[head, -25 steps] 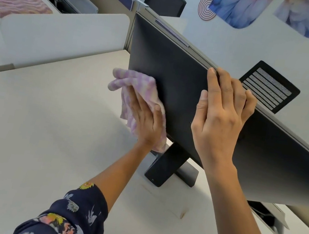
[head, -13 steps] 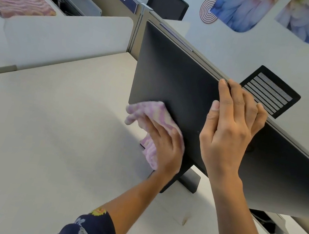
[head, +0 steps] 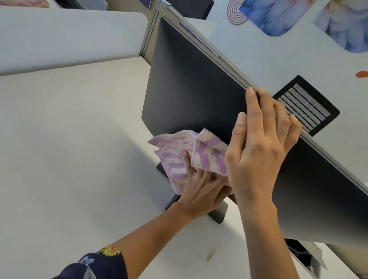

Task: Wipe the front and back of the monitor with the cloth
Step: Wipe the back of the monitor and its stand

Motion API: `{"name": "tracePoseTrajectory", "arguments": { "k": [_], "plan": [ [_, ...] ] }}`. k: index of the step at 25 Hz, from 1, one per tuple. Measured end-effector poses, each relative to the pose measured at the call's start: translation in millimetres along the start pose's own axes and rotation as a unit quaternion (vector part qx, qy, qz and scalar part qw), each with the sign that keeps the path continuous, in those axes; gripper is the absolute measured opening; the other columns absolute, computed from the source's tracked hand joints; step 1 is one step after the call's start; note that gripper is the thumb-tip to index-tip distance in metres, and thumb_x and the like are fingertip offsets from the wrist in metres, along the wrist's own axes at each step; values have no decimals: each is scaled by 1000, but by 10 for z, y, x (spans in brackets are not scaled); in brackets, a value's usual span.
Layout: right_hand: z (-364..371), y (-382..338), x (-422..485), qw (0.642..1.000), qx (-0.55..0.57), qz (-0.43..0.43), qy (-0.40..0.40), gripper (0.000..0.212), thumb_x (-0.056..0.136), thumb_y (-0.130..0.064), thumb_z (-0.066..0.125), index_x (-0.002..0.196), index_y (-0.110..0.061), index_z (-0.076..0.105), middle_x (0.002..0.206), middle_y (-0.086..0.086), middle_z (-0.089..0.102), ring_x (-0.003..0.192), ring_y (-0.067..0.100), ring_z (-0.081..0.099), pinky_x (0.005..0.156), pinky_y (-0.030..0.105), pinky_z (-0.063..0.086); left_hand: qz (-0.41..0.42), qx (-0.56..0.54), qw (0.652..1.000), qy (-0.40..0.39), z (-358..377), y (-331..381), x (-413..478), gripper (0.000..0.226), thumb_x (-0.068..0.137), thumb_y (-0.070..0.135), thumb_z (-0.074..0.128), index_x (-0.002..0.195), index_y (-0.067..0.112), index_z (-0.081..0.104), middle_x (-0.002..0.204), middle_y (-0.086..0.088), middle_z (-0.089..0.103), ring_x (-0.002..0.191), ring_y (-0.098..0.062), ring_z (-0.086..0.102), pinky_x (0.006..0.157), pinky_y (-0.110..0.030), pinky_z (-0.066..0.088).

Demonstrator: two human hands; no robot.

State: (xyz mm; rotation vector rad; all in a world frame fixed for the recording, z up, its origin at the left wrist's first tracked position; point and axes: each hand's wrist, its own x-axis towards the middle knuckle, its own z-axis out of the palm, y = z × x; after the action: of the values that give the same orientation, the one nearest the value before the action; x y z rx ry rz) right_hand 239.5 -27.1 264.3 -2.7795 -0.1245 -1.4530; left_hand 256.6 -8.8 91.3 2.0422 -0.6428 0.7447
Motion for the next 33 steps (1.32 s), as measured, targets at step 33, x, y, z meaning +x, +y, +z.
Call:
{"name": "tracePoseTrajectory", "arguments": {
  "k": [33],
  "plan": [
    [234, -361, -643, 993, -62, 92, 32, 50, 95, -15, 52, 145, -17, 46, 157, 16, 29, 149, 34, 20, 118, 59, 17, 78, 62, 995, 7, -795, -888, 550, 82, 89, 52, 62, 147, 29, 10, 151, -18, 18, 143, -46, 17, 109, -71, 18]
  ]
}}
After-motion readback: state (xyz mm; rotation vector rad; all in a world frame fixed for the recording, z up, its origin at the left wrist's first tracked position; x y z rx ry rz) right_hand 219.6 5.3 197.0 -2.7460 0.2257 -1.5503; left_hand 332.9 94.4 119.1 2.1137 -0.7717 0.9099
